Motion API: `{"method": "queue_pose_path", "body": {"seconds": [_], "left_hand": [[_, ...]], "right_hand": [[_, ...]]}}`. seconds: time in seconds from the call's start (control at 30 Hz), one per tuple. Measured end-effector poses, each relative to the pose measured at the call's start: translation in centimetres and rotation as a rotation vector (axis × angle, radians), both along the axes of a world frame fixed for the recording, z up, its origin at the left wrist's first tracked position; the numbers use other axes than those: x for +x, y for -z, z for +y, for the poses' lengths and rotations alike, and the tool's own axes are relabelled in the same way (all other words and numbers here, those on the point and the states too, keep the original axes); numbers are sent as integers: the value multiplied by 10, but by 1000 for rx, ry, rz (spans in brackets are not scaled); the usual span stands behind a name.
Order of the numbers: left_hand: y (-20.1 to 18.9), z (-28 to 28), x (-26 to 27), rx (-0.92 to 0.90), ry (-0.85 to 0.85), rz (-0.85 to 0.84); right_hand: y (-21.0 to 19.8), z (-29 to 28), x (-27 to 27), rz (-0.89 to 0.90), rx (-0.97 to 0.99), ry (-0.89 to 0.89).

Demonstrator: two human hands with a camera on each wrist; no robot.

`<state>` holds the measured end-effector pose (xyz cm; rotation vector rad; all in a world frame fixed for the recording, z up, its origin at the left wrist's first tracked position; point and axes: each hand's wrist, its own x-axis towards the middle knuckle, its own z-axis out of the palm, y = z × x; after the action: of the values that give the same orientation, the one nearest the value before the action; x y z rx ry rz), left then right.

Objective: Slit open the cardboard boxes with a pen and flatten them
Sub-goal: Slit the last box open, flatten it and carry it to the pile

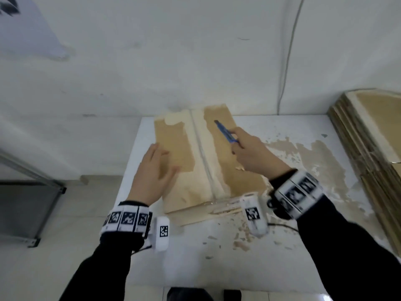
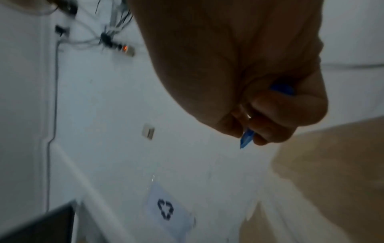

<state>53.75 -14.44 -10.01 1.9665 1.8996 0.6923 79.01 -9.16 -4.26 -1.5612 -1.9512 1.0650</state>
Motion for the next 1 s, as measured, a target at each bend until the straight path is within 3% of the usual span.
{"method": "queue_pose_path", "body": {"seconds": [0.13, 0.23, 0.4, 0.6, 1.0], "left_hand": [[9, 38, -14, -61, 193, 133], [23, 48, -16, -130, 219, 147], [36, 48, -16, -89, 215, 167], [40, 52, -19, -85, 248, 167], [33, 48, -16, -87, 199, 149]], "right_hand": [[3, 57, -64, -321, 2, -71], [5, 78, -96, -468, 1, -43], [13, 86, -126, -618, 92, 36], [10, 100, -147, -799, 192, 9], [-11, 101, -150, -981, 63, -84]]}}
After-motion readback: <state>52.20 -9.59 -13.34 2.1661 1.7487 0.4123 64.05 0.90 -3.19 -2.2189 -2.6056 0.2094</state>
